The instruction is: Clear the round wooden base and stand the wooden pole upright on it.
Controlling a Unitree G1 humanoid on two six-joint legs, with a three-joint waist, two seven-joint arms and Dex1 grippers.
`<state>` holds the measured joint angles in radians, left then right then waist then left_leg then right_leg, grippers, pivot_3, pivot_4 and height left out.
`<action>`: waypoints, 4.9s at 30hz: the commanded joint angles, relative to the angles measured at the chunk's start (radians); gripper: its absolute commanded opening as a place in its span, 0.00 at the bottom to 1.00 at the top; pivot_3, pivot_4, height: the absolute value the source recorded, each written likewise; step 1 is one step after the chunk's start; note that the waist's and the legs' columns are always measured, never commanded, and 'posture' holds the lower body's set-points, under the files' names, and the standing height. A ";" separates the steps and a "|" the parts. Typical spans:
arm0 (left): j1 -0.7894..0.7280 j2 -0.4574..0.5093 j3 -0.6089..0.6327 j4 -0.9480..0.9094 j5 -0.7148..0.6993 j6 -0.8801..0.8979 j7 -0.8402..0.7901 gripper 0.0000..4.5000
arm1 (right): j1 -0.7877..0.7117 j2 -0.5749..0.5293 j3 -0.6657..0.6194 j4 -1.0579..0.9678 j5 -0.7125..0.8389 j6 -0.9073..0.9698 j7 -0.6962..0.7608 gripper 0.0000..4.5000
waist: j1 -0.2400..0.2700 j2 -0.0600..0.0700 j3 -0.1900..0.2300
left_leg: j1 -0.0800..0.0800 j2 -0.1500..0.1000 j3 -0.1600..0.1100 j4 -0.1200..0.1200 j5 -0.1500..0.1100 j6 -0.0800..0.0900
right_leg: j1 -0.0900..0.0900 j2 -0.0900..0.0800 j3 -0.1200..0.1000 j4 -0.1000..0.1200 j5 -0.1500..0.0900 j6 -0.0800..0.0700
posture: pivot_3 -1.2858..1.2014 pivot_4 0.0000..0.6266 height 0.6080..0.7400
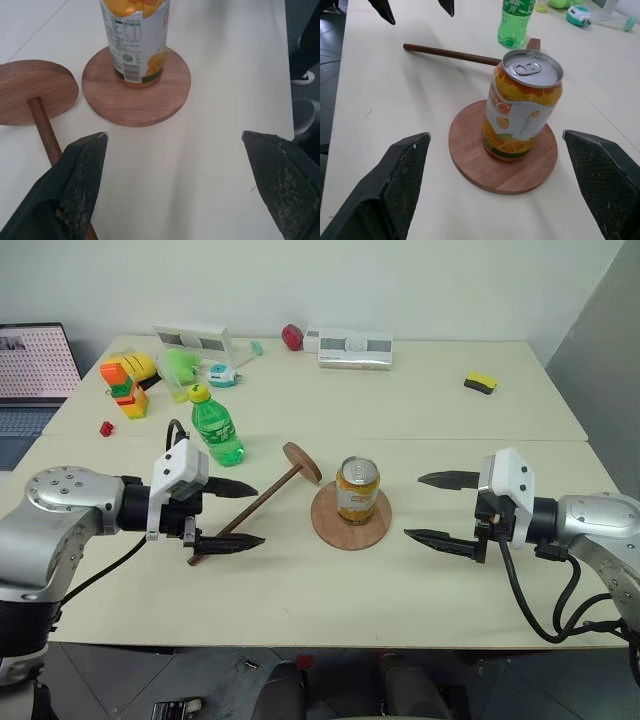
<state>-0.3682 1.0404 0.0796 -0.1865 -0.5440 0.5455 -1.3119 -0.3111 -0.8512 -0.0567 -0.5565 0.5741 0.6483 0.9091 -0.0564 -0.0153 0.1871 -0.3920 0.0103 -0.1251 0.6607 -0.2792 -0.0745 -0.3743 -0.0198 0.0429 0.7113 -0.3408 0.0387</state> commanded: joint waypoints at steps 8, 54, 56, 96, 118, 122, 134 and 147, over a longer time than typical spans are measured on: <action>-0.037 -0.001 0.014 -0.005 0.000 -0.020 -0.010 1.00 | -0.020 0.000 -0.025 -0.007 0.011 -0.010 -0.007 0.99 | 0.000 0.000 0.000 | 0.000 0.000 0.000 0.000 0.000 0.000 | 0.000 0.000 0.000 0.000 0.000 0.000 | 0.52 0.24 1.00; -0.015 -0.010 0.042 -0.022 -0.007 -0.041 -0.013 1.00 | -0.187 0.651 0.241 0.487 -0.276 -0.172 -0.316 0.91 | -0.012 0.000 0.000 | -0.002 0.000 0.000 0.000 0.000 0.000 | -0.005 0.001 0.001 0.003 0.000 0.000 | 0.52 0.24 1.00; -0.016 -0.012 0.041 -0.018 -0.005 -0.044 -0.011 1.00 | -0.186 0.647 0.238 0.477 -0.274 -0.177 -0.309 0.85 | -0.013 0.000 0.000 | -0.002 0.000 0.000 0.000 0.000 0.000 | -0.005 0.001 0.001 0.003 0.000 0.000 | 0.52 0.24 1.00; -0.026 -0.079 0.035 -0.050 -0.023 -0.007 0.099 1.00 | -0.360 0.593 -0.056 1.016 -0.453 -0.524 -0.673 0.99 | -0.045 0.000 0.000 | -0.005 0.001 0.005 0.000 0.003 -0.004 | -0.011 0.001 0.005 0.006 0.000 0.000 | 0.52 0.24 1.00; -0.119 -0.035 -0.058 0.118 0.149 -0.004 0.121 1.00 | -0.115 0.041 -0.072 0.062 -0.012 0.406 -0.123 0.99 | -0.025 0.000 0.000 | -0.006 0.000 0.003 0.001 0.000 0.000 | -0.010 0.000 0.003 0.005 0.000 0.000 | 0.52 0.24 1.00; -0.199 -0.033 -0.158 0.183 0.252 0.036 0.146 1.00 | -0.202 -0.022 -0.087 0.036 0.132 0.493 -0.033 0.99 | -0.025 0.000 0.000 | -0.006 -0.001 0.003 0.001 0.000 0.000 | -0.010 0.000 0.003 0.005 0.000 0.000 | 0.52 0.24 1.00; -0.766 -0.102 -0.672 0.489 0.578 0.473 -0.063 1.00 | -0.360 -0.074 0.051 0.020 0.248 0.505 0.069 0.99 | -0.025 0.000 0.000 | -0.008 -0.002 0.001 0.002 0.000 0.000 | -0.009 0.000 0.000 0.003 0.000 0.000 | 0.52 0.24 1.00; -0.820 -0.172 -0.947 0.618 0.752 0.437 -0.205 0.89 | -0.363 0.011 0.073 0.009 0.254 0.467 0.008 1.00 | -0.028 0.000 0.000 | -0.008 -0.001 0.001 0.001 0.002 -0.003 | -0.011 0.000 0.001 0.004 0.000 0.000 | 0.52 0.24 1.00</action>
<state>-1.1858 0.8625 -0.8625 0.4240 0.1742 1.0000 -1.4999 -0.6606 -0.8420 0.0356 -0.5195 0.8119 1.1327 0.9265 -0.0844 -0.0155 0.1874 -0.4005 0.0095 -0.1245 0.6621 -0.2773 -0.0776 -0.3851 -0.0196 0.0436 0.7149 -0.3408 0.0388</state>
